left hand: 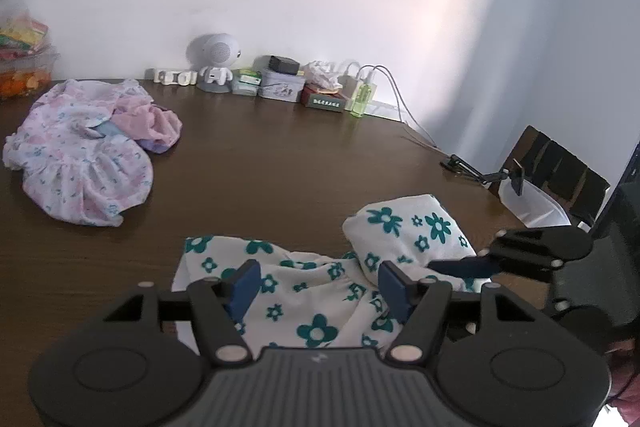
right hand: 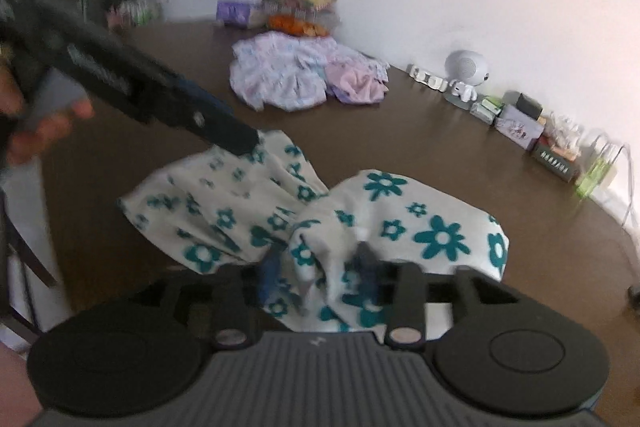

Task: Fold clothes
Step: 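Pinch the garment body with the right gripper while the left gripper holds the fold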

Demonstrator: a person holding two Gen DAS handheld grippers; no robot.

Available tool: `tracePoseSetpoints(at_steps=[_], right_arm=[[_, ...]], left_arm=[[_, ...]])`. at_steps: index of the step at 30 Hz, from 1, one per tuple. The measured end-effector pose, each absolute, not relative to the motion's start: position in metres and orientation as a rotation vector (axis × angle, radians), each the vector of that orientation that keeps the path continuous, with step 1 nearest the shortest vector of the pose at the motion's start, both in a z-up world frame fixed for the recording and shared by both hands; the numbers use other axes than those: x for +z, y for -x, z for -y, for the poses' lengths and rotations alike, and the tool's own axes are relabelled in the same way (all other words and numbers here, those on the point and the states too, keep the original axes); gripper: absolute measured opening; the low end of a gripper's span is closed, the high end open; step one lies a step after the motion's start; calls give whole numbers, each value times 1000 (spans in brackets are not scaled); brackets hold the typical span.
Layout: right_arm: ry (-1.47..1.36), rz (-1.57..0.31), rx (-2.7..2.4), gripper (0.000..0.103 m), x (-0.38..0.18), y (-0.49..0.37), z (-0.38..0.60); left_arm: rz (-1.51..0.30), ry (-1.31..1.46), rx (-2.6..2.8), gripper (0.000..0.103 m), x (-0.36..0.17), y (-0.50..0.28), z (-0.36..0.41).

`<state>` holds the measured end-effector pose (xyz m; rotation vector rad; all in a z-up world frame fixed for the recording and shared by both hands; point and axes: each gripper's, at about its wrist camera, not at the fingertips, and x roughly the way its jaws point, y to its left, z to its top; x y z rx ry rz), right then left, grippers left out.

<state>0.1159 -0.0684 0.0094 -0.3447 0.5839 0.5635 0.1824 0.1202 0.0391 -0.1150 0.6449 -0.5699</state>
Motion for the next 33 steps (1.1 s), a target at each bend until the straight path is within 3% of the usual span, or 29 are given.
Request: tracePoseSetpoints(at_steps=[5,9,11,13,18,27,33], right_arm=[[39,-550,556,52,47,-108,130],[-40,-529,429,50,50,-124,163],[-66,-530,391,47,48,-139,172],[-74,-546,388,46,41,-156,171],[-123,-620,410,34,12,-187,169],[23,-586,390,33,-18,-175,142],[-80,-476,395,35,11,-153,171]], left_arm=[[-630,63,-653,64,43,-190,-92],[-620,-11,-723,63,46,-203,-52],[-636,-63,-733,49,41,-207,-32],[-655,-116,-716,43,33,-206,-19],[-671,-131,-687,44,16,-197,-22],[-650,-140,-653,44,1,-185,-22],[-591,-46,-699,58,37,-194,-40]])
